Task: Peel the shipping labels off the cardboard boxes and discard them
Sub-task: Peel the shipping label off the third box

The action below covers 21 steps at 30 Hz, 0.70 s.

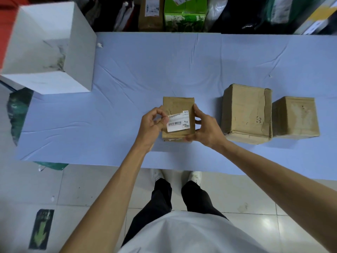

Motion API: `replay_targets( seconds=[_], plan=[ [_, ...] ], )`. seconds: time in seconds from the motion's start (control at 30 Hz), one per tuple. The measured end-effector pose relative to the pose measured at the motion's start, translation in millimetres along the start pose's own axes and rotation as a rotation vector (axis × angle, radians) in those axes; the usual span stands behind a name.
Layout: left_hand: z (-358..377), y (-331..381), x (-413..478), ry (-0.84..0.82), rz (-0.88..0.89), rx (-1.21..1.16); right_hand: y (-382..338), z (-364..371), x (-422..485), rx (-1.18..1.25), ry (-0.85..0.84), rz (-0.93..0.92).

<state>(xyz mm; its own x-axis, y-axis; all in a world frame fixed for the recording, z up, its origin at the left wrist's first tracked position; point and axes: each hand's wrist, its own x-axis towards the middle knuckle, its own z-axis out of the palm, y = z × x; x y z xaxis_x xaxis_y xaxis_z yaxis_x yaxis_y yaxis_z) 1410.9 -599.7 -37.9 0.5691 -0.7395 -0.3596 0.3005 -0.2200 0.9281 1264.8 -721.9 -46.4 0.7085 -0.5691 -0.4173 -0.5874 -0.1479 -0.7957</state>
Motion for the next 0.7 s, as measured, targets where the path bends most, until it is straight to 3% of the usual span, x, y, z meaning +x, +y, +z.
replay_targets(
  seconds=[0.3,0.47,0.7],
  plan=[
    [-1.4,-1.0,-0.8,0.185,-0.032,-0.126,-4.9,-1.5,-1.3,-0.020,-0.027,0.032],
    [-6.1,-0.8,5.3,0.229,-0.108,-0.189,-6.0,-1.9,-1.6,-0.020,-0.028,0.049],
    [0.4,4.2,1.6,0.218,-0.085,-0.165,-7.5,-1.4,-0.7,-0.034,-0.033,0.068]
  ],
)
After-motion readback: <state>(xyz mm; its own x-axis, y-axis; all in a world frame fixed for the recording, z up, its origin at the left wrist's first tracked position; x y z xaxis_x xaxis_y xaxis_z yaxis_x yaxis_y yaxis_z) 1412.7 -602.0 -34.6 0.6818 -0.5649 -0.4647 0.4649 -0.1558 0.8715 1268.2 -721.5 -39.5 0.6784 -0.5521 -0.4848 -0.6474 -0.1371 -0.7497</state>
